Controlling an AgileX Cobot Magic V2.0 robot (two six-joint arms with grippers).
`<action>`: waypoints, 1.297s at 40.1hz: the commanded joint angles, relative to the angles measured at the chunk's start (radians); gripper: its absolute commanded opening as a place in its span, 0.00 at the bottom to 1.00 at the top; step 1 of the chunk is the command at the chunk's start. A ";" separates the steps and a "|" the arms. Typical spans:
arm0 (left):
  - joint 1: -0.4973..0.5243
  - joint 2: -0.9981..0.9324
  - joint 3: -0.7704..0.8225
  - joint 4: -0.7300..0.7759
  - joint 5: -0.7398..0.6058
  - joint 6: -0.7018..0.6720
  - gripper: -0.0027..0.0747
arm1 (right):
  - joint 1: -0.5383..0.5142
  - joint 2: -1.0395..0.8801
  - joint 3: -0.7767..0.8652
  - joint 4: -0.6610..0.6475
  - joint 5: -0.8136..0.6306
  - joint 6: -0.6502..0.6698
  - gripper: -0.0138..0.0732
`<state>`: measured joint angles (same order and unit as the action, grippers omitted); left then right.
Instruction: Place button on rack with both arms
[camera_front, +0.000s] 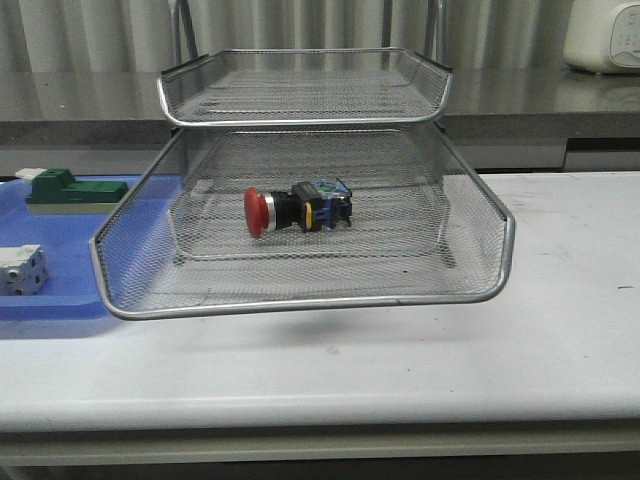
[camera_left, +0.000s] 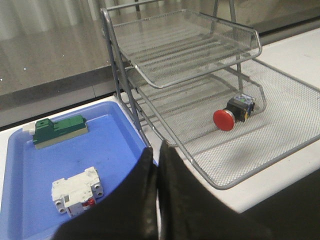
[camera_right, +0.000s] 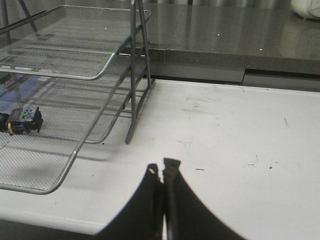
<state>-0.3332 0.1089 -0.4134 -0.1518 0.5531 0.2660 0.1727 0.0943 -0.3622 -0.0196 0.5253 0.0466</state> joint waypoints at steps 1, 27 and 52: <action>0.004 -0.004 -0.021 -0.020 -0.087 -0.009 0.01 | -0.004 0.012 -0.023 0.000 -0.086 -0.002 0.09; 0.004 -0.004 -0.016 -0.020 -0.085 -0.009 0.01 | -0.004 0.106 -0.024 0.012 -0.260 -0.002 0.09; 0.004 -0.004 -0.016 -0.020 -0.085 -0.009 0.01 | 0.593 0.924 -0.281 -0.015 -0.496 -0.003 0.09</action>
<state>-0.3332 0.0948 -0.4050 -0.1564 0.5515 0.2660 0.6709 0.9498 -0.5778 -0.0212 0.0721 0.0466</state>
